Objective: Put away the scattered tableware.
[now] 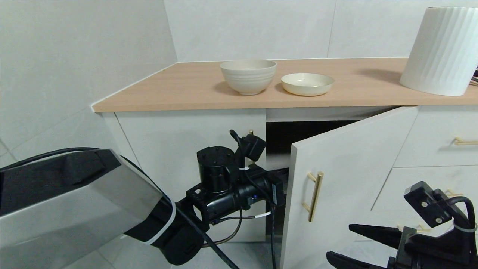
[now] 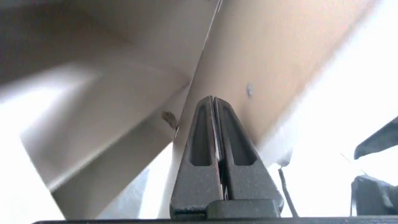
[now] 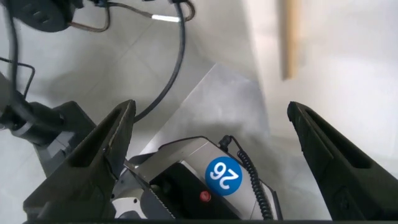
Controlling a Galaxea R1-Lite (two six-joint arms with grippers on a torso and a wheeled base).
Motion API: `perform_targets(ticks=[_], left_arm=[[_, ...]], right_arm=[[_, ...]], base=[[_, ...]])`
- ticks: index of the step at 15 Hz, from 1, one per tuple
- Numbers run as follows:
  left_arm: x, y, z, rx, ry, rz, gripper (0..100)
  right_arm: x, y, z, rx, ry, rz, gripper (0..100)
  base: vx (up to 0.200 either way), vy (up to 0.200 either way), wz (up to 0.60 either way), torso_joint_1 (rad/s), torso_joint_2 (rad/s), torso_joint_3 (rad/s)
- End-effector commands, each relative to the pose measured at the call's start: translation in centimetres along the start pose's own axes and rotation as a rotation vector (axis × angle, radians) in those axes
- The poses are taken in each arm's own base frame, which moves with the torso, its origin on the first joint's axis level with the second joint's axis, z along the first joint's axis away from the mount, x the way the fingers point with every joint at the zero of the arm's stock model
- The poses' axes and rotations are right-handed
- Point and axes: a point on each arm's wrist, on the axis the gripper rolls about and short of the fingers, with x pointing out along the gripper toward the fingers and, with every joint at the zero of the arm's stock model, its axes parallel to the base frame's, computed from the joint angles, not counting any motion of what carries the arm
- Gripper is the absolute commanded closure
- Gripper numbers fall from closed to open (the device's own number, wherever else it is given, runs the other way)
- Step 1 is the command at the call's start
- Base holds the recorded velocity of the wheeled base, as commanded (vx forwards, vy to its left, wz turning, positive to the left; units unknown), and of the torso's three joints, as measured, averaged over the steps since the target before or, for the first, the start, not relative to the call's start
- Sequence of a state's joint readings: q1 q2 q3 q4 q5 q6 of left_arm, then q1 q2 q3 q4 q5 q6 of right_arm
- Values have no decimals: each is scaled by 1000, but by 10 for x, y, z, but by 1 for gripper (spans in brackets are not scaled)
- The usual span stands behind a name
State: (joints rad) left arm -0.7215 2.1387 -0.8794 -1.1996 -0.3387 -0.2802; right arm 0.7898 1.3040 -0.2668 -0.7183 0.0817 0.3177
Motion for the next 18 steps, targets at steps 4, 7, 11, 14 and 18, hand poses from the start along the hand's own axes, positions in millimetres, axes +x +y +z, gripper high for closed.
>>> perform_targets(ticks=[4, 7, 11, 14, 18], left_arm=[[9, 5, -8, -4, 9, 1, 100], [15, 7, -8, -2, 0, -1, 100], [21, 11, -12, -3, -1, 0, 100], [29, 14, -14, 0, -8, -2, 100], [34, 16, -15, 2, -14, -4, 100]], right_arm=[[1, 0, -1, 0, 5, 0, 0], [1, 0, -1, 0, 6, -1, 0], [2, -1, -1, 1, 11, -2, 0], [3, -1, -2, 1, 14, -3, 0], [3, 0, -2, 1, 17, 1, 0]], base=[[0, 0, 0, 0, 0, 0], [-67, 0, 0, -2, 2, 1], [-200, 0, 0, 7, 4, 0], [0, 0, 0, 0, 0, 0], [0, 0, 0, 0, 0, 0]])
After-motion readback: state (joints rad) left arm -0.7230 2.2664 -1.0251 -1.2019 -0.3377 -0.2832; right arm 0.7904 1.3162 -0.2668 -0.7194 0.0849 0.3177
